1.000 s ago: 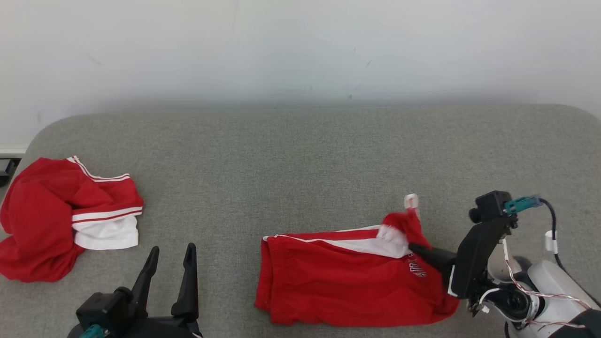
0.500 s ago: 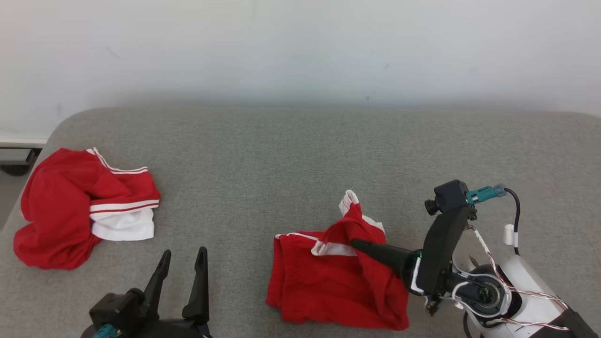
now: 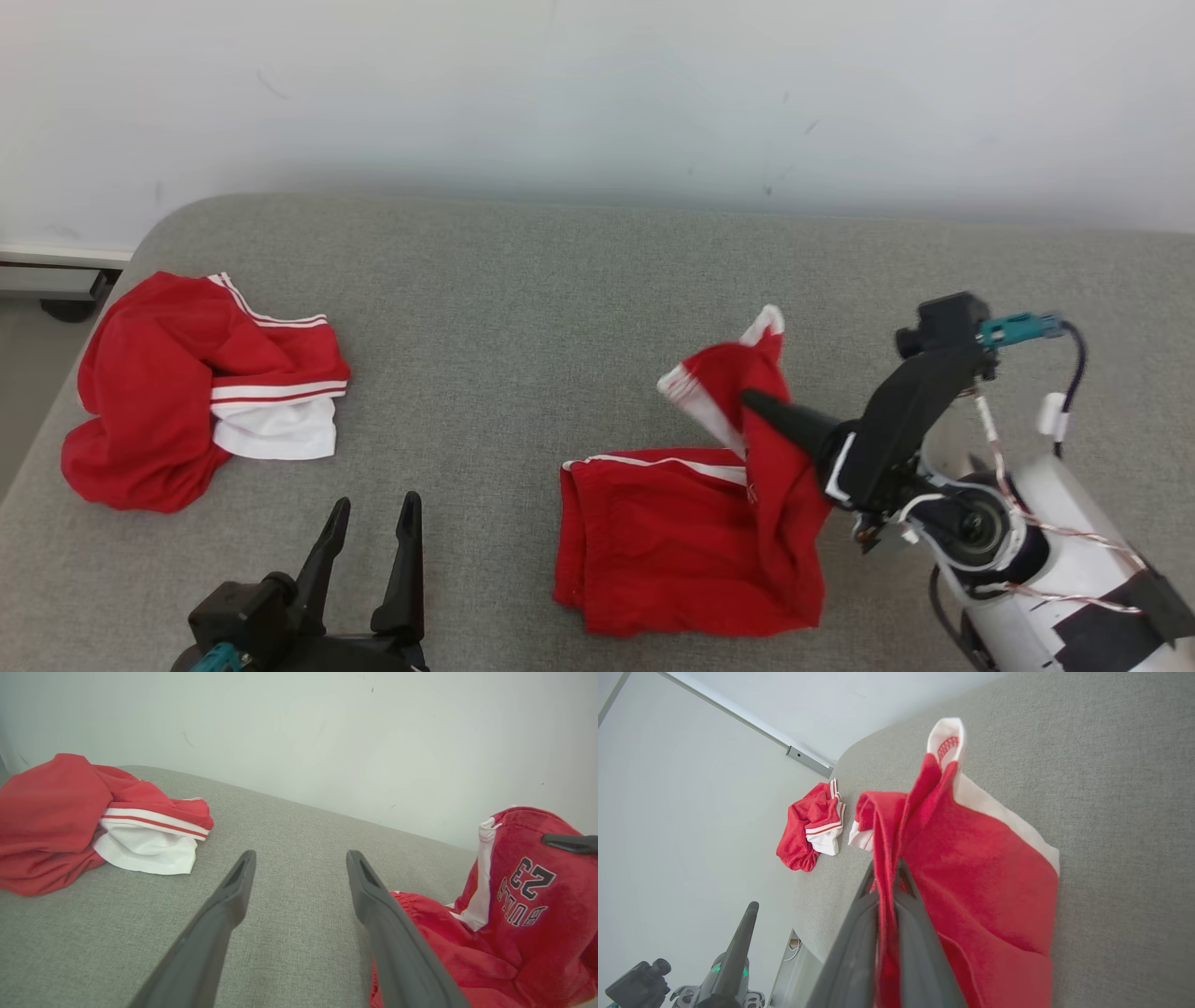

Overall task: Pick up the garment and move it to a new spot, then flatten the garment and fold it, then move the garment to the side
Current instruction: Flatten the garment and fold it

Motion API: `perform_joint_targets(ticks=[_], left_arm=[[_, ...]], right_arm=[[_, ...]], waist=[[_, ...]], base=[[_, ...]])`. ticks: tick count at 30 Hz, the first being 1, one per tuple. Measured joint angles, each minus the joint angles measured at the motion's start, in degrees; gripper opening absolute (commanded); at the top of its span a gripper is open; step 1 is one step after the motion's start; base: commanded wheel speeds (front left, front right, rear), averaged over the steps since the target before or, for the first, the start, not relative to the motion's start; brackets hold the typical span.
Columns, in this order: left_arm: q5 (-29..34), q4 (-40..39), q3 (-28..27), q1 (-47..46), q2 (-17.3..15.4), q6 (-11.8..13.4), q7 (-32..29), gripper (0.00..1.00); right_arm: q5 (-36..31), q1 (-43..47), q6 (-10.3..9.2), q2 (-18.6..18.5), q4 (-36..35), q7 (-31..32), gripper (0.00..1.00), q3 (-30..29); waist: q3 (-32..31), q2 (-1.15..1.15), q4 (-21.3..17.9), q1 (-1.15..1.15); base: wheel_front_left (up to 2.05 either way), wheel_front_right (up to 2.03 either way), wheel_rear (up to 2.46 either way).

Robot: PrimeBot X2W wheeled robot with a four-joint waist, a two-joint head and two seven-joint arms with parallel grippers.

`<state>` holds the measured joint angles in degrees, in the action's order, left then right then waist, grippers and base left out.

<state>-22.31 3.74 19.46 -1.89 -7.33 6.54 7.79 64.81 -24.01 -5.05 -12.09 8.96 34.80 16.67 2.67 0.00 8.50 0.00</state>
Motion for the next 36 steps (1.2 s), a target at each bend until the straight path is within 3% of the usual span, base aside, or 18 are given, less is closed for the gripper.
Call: perform_joint_targets(ticks=[14, 36], left_arm=[[-0.1, 0.6, 0.5, -1.0, 0.4, 0.0, 0.1, 1.00], [-0.5, 1.6, 1.1, -1.1, 1.6, -0.1, 0.9, 1.00]], right_arm=[[-2.0, 1.3, -1.08, 3.3, 0.8, 1.5, 0.00, 5.6], [-5.4, 1.2, -2.09, 7.4, 7.8, -1.6, 0.00, 6.9]], waist=[[0.4, 0.00, 1.4, 0.00], [1.4, 0.00, 3.4, 0.00]], base=[[0.00, 0.00, 0.00], [0.00, 0.00, 0.00]])
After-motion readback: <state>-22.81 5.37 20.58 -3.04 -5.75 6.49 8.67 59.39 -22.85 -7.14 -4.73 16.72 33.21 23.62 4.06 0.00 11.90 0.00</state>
